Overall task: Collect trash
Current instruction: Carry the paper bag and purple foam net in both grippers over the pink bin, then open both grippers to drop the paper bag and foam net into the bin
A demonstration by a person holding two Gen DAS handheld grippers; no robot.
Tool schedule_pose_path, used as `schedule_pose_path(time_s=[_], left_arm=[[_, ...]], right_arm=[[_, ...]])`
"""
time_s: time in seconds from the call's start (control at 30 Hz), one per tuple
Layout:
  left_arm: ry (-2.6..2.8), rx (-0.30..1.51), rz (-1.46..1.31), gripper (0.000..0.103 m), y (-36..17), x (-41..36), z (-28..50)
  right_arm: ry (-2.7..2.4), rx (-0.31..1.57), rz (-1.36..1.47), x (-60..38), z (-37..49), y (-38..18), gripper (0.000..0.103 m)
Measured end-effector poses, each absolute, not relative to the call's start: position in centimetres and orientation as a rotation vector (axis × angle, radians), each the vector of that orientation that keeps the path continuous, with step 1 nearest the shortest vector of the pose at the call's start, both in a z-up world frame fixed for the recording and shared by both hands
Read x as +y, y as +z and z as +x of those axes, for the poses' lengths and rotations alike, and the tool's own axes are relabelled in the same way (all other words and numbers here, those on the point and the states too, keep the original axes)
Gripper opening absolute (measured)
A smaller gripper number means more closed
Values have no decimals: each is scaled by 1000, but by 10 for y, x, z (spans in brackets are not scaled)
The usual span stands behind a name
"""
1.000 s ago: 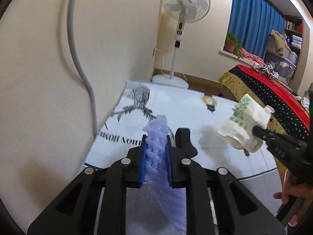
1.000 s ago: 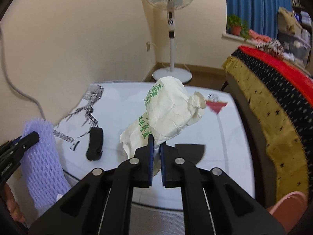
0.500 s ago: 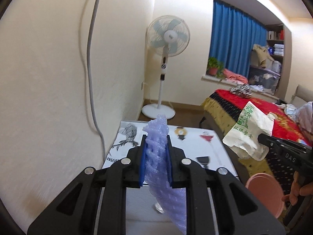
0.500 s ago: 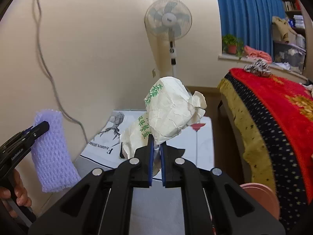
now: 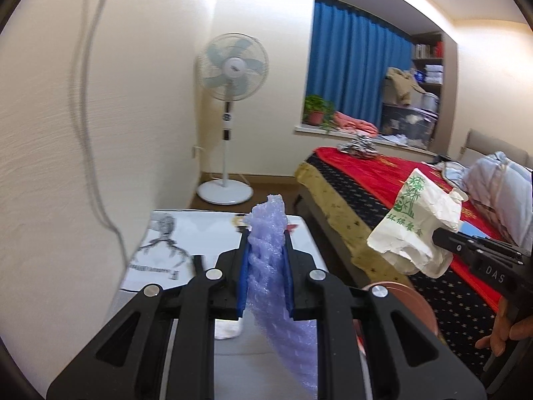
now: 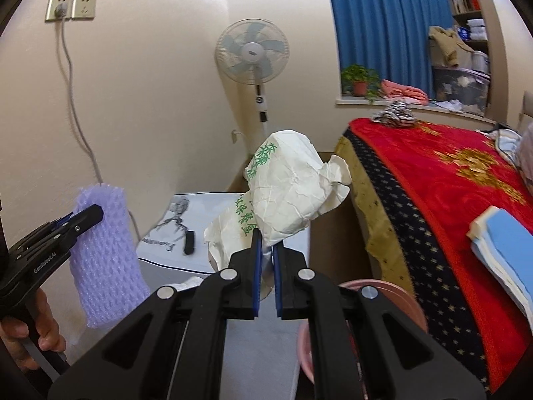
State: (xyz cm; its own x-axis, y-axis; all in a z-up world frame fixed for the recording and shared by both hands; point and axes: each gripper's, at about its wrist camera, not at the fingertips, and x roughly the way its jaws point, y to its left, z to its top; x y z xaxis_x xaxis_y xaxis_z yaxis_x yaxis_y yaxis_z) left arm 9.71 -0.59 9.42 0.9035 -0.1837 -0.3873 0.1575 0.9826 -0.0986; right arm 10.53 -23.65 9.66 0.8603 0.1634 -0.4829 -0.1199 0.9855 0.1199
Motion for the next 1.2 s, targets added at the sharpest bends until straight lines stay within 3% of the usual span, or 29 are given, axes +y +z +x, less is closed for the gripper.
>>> schedule_pose_path(time_s=[0.63,0.93,0.97,1.0,1.03,1.1,1.13,1.2], left_arm=[[-424,535,24,18,16,-188,168],[-481,589,32,20,-23,-230,187],[-481,595,37,21,-27,-232,188],[-473,606,47,27,-32,-235,189],[-452,614,57,47,-35,-237,190],[-381,626,84,80,-41,-238,193],[-363,617,84,84,-39,-237,192],[-336,613,84,93,-39,-232,193]], right_arm=[[-33,668,79,-347,114,13,7],[-71,777,83,-377,119,-25,7],[-76,784,87,-379,120,-27,11],[-83,795,96,-381,122,-30,11],[-90,804,105,-381,123,-32,13],[-109,822,99,-381,124,-34,35],[-123,820,89,-381,123,-35,52],[-136,801,67,-378,121,-32,60]])
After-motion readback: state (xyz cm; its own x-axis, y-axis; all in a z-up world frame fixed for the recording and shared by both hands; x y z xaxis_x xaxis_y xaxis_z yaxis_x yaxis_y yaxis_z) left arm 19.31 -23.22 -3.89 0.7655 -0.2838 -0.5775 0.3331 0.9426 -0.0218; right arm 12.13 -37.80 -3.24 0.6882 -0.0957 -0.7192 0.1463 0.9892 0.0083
